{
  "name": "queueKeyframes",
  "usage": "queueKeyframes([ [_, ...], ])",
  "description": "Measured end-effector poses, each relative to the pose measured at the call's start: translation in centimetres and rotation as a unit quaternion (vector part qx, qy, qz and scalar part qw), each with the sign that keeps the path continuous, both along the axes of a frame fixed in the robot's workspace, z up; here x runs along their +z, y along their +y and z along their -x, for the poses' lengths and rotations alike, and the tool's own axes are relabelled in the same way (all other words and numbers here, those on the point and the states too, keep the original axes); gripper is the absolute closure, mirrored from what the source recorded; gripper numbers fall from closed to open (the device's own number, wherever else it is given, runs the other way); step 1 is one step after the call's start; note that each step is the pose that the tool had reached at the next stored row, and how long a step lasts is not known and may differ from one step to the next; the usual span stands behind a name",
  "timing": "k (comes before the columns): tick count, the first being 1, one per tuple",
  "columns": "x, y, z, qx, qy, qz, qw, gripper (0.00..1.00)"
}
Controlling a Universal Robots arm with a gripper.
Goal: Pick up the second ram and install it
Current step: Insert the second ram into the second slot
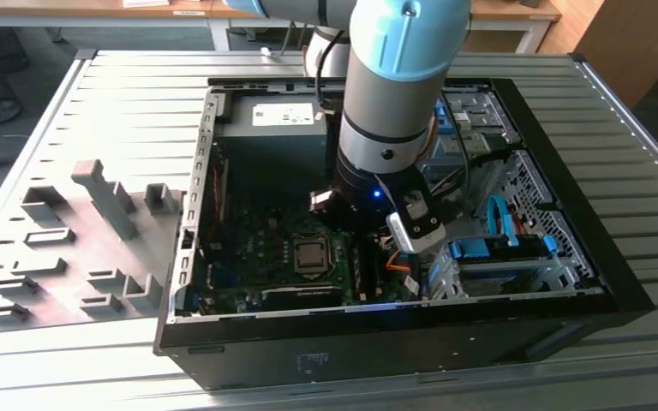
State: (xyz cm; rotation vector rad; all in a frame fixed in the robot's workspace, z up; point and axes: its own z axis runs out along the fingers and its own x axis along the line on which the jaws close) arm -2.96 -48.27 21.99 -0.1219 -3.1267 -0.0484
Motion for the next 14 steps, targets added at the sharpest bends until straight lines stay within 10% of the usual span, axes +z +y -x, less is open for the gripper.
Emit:
queueKeyframes([
  [14,-0.21,0.31,0.00,0.000,0.0001,0.0001,1.0000,0.86],
])
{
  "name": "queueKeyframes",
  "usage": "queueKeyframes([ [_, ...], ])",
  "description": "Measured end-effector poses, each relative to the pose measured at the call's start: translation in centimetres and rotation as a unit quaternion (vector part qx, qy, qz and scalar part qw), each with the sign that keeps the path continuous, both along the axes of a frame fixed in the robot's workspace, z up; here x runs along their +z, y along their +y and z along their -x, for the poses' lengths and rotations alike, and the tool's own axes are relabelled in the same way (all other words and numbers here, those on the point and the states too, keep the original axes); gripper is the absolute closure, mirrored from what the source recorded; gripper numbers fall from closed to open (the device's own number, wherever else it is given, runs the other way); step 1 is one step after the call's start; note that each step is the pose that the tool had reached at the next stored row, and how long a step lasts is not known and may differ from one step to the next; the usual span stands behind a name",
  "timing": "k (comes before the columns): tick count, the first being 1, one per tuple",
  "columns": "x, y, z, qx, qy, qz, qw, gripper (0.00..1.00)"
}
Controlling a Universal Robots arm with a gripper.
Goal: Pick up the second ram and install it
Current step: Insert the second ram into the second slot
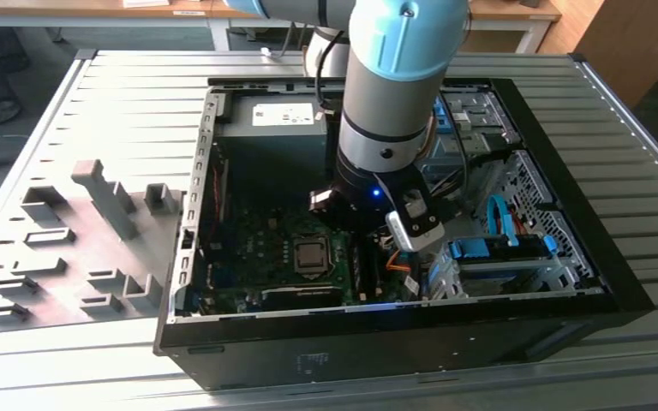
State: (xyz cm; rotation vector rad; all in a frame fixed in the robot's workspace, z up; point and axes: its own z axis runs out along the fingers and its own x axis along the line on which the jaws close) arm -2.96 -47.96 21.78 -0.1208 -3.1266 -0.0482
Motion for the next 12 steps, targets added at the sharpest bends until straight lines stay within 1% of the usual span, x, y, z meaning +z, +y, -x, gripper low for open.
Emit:
queueKeyframes([
  [8,0.00,0.13,-0.04,0.003,0.0000,0.0001,1.0000,0.86],
  [12,0.27,0.12,-0.04,0.003,0.0000,0.0000,1.0000,0.86],
])
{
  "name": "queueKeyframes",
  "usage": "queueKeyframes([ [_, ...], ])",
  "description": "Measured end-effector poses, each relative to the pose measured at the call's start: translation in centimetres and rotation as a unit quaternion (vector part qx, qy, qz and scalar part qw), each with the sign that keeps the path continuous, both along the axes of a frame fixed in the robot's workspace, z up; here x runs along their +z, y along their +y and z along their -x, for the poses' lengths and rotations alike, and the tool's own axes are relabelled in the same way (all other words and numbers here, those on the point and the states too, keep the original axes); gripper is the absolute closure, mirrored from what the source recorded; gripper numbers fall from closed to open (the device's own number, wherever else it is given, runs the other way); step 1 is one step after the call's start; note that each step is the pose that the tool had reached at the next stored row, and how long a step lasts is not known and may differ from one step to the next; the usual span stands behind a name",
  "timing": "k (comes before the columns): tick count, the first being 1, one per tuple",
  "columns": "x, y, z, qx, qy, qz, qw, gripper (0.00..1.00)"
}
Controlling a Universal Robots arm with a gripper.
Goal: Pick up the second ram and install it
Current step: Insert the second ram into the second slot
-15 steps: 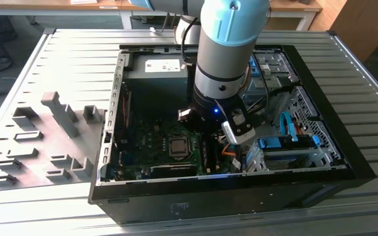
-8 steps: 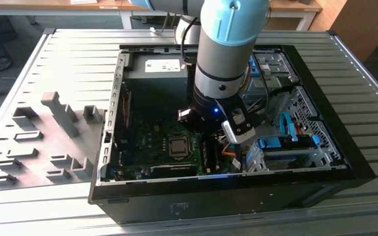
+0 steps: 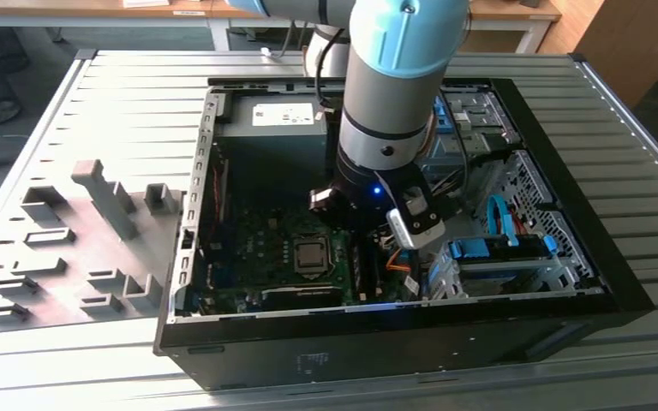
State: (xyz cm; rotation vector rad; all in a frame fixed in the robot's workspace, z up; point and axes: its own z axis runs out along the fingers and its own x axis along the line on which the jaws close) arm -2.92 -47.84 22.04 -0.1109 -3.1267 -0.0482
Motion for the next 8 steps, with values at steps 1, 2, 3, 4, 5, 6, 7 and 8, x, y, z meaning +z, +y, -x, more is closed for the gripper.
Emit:
queueKeyframes([
  [1,0.10,-0.01,0.00,0.000,0.0000,0.0001,1.0000,0.86],
  [2,0.17,-0.01,0.00,0.000,0.0000,0.0001,1.0000,0.86],
  [3,0.21,-0.02,0.00,0.000,0.0000,0.0000,1.0000,0.86],
  [4,0.21,-0.05,0.00,0.000,-0.0001,0.0000,1.0000,0.86],
  [5,0.21,-0.08,0.00,0.000,-0.0001,-0.0001,1.0000,0.86],
  [6,0.22,-0.14,0.00,0.002,-0.0001,0.0000,1.0000,0.86],
  [7,0.23,-0.20,0.01,0.004,0.0000,0.0001,1.0000,0.86],
  [8,0.23,-0.21,0.01,0.005,0.0000,0.0001,1.0000,0.86],
])
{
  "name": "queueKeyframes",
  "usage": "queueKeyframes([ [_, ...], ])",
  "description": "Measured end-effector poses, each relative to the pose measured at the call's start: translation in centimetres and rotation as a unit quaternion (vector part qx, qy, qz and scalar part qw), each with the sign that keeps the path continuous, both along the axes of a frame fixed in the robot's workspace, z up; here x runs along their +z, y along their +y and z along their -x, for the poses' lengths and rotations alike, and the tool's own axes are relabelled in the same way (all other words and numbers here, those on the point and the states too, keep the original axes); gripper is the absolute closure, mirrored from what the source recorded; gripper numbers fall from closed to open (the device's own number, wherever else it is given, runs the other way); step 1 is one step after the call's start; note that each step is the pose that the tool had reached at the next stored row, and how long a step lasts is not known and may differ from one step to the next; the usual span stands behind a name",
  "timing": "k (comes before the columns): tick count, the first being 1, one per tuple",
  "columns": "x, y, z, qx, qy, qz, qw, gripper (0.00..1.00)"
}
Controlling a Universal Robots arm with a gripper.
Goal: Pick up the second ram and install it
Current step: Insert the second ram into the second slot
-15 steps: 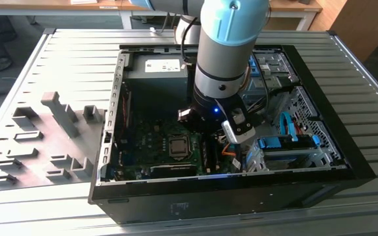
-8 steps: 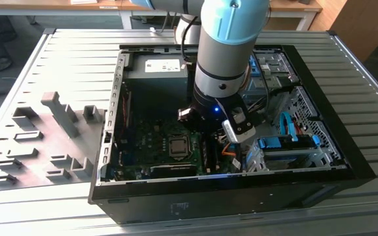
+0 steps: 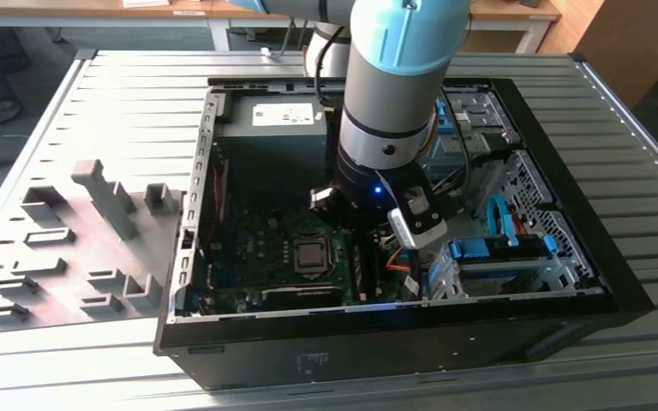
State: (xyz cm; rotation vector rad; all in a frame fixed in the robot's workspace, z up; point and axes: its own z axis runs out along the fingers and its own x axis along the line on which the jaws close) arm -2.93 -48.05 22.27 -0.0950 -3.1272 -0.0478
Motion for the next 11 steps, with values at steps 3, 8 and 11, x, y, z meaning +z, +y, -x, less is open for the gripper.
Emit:
queueKeyframes([
  [3,0.00,0.00,0.00,-0.001,0.0000,0.0000,1.0000,0.86],
  [8,-0.13,-0.01,0.00,-0.001,0.0000,0.0000,1.0000,0.86],
  [11,-0.15,0.00,0.01,0.000,0.0000,0.0001,1.0000,0.86],
])
